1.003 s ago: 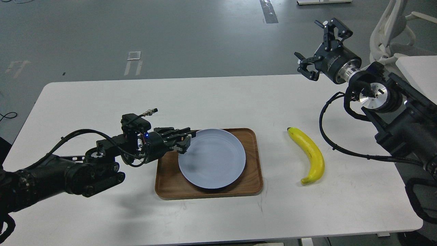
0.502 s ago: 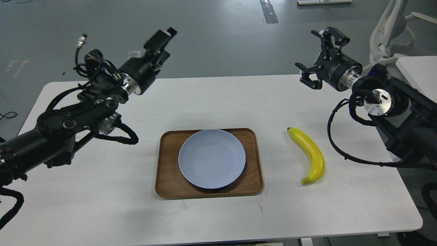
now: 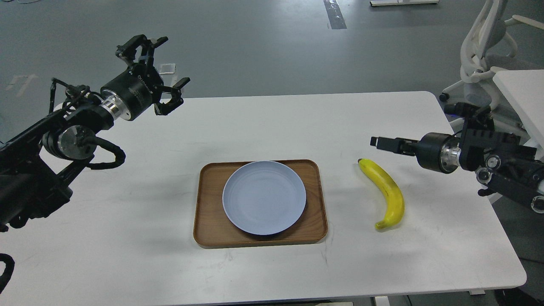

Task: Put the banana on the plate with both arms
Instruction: 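Lower the right gripper onto the yellow banana and lift it, then carry the banana with the right gripper over the plate and lower it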

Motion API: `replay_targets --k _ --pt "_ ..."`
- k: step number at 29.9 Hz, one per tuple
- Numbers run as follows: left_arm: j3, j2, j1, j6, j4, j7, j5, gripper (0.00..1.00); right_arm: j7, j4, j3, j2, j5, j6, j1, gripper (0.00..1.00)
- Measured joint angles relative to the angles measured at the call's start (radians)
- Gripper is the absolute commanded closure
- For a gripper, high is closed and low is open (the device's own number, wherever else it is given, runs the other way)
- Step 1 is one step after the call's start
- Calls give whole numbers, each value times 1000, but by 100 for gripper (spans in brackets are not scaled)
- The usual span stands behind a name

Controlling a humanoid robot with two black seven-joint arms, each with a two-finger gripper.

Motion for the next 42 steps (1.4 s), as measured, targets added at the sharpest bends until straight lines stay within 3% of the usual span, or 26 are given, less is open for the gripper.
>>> replay_targets --k 4,9,13,14,15,16,18,19,20,25,32,42 --pt "-2 0 12 -1 0 -5 5 2 4 -1 -102 -1 -97 -73 2 7" --pt "-2 2 16 -1 0 -7 8 2 4 5 -133 6 -112 -85 -6 10" --pt "0 3 16 -1 0 -7 10 2 4 28 -176 2 -114 -86 -6 19" --pt "0 3 17 -1 0 -7 10 2 4 40 -188 -1 -114 -86 -6 30" --pt "0 3 17 -1 0 -7 11 2 4 53 -200 -7 -114 -86 -5 30" --pt "1 3 17 -1 0 -7 12 2 4 61 -210 -13 -114 -86 -5 50" --pt "3 4 17 0 0 -8 13 2 4 75 -224 -25 -114 -86 -4 76" --pt "3 4 18 0 0 -8 13 2 4 80 -228 -28 -114 -86 -4 85" --pt "5 4 18 0 1 -8 13 2 3 87 -231 -31 -114 -86 -2 88" --pt "9 2 26 0 2 -10 13 2 3 100 -232 -35 -116 -88 12 95" --pt "9 -2 29 2 2 -10 13 2 7 99 -229 -22 -118 -106 97 96" --pt "11 -4 29 17 2 -10 13 2 144 65 -351 187 -151 -130 302 97"
